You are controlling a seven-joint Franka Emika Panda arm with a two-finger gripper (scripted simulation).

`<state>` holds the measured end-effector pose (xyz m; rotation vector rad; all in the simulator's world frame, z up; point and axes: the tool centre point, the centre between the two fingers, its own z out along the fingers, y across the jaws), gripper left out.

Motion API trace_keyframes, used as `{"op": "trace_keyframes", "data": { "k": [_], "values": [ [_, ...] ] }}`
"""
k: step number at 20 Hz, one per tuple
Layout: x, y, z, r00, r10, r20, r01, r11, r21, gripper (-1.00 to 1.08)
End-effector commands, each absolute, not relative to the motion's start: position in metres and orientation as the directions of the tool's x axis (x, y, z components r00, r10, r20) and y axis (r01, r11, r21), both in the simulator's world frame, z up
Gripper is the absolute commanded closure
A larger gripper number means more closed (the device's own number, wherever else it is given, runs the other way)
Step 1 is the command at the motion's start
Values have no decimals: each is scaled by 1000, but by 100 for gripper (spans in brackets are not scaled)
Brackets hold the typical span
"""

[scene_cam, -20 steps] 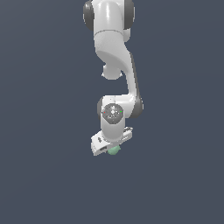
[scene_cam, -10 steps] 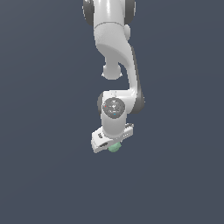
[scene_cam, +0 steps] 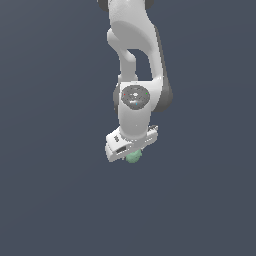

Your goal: Pick up the object and move it to a goal position.

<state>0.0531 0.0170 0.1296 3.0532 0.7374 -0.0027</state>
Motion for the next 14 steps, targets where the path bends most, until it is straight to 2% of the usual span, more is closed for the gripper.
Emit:
{"op": "trace_keyframes", "data": {
  "k": [1,14],
  "values": [
    [45,21,155,890,457,-1,457,-890,1,108],
    [2,45,304,889,457,-1,457,-889,1,108]
  ]
}}
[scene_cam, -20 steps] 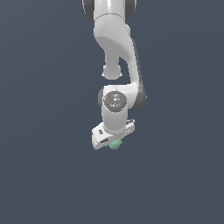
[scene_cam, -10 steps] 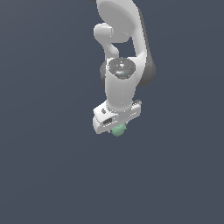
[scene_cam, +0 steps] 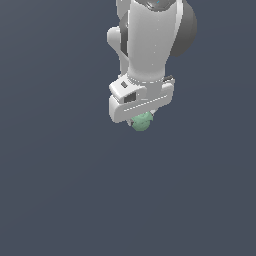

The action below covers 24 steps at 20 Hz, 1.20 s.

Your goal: Pick up the object and move it to a goal position.

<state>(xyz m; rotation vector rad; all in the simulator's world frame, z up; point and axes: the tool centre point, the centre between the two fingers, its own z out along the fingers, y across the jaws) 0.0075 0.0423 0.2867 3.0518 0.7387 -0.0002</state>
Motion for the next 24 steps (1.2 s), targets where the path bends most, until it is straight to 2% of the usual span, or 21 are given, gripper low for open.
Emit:
{"op": "trace_keyframes", "data": {
  "k": [1,13,24],
  "values": [
    [-2,47,316,889,457,-1,457,-889,1,108],
    [-35,67,444,889,457,0,457,-889,0,108],
    [-47,76,500,890,457,0,457,-890,0,108]
  ]
}}
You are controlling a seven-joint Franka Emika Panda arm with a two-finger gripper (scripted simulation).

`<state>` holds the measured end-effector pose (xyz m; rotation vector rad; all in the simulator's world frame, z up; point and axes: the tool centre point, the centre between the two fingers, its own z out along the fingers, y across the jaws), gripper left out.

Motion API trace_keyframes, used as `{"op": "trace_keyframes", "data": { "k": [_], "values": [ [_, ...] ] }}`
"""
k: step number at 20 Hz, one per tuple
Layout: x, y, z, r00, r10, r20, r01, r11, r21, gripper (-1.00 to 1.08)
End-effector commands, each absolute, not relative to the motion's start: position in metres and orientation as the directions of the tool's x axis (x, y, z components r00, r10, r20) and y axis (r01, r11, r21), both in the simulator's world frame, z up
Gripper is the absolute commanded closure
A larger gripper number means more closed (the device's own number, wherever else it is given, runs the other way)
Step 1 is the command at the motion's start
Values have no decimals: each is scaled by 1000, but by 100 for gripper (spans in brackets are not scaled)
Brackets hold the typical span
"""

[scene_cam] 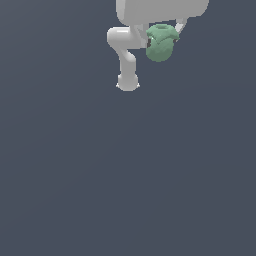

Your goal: Pick up the object and move it to a goal position.

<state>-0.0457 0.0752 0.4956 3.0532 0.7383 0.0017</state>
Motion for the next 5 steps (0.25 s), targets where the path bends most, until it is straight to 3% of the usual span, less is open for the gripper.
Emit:
{"op": "trace_keyframes", "data": {
  "k": [1,5],
  "values": [
    [-47,76,502,890,457,0,457,-890,0,108],
    [-47,76,505,890,456,0,456,-890,0,108]
  ]
}}
